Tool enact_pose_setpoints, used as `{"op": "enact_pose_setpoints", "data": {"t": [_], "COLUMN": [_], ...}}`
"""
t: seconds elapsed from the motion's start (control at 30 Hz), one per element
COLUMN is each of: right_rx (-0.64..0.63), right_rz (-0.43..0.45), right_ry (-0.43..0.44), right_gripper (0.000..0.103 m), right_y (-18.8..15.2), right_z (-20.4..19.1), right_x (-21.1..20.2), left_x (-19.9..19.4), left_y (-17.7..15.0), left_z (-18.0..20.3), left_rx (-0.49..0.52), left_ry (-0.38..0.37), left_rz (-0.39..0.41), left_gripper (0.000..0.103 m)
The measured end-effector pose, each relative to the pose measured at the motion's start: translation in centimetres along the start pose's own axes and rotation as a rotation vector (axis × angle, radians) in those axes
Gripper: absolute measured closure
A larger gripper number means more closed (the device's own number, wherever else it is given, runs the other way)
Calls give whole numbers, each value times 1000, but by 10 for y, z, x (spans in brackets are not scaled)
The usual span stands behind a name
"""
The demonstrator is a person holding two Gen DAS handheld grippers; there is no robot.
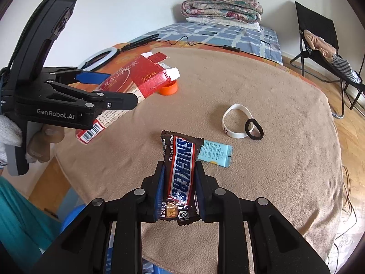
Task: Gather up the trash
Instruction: 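Carry the red box in the left tool while the right tool carries the Snickers to the basket, open both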
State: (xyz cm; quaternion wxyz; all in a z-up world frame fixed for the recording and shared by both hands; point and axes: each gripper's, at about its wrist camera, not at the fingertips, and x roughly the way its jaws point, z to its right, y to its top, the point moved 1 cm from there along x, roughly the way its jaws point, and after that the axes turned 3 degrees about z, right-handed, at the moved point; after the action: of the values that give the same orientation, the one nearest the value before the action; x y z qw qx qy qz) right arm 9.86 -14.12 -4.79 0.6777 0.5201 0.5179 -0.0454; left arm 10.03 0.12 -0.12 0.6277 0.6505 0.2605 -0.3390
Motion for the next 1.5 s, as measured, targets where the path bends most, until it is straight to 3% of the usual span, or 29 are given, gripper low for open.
{"op": "enact_pose_setpoints", "data": {"t": [0.8,1.07,1.5], "right_rx": [-14,-23,5], "right_rz": [17,2,-93], "right_ry": [56,78,89], "right_gripper": [80,80,80], "right_y": [-52,-79,-127], "right_z": [-63,-83,-85], "right_x": [-70,-76,-54], "left_x": [-100,-98,-67], "left_y": [-107,-144,-188], "left_z": [23,32,51], "left_rx": [-13,-33,-7], "left_ry": [7,-5,-26], "left_rz": [42,10,-91], "left_gripper": [15,15,15]}}
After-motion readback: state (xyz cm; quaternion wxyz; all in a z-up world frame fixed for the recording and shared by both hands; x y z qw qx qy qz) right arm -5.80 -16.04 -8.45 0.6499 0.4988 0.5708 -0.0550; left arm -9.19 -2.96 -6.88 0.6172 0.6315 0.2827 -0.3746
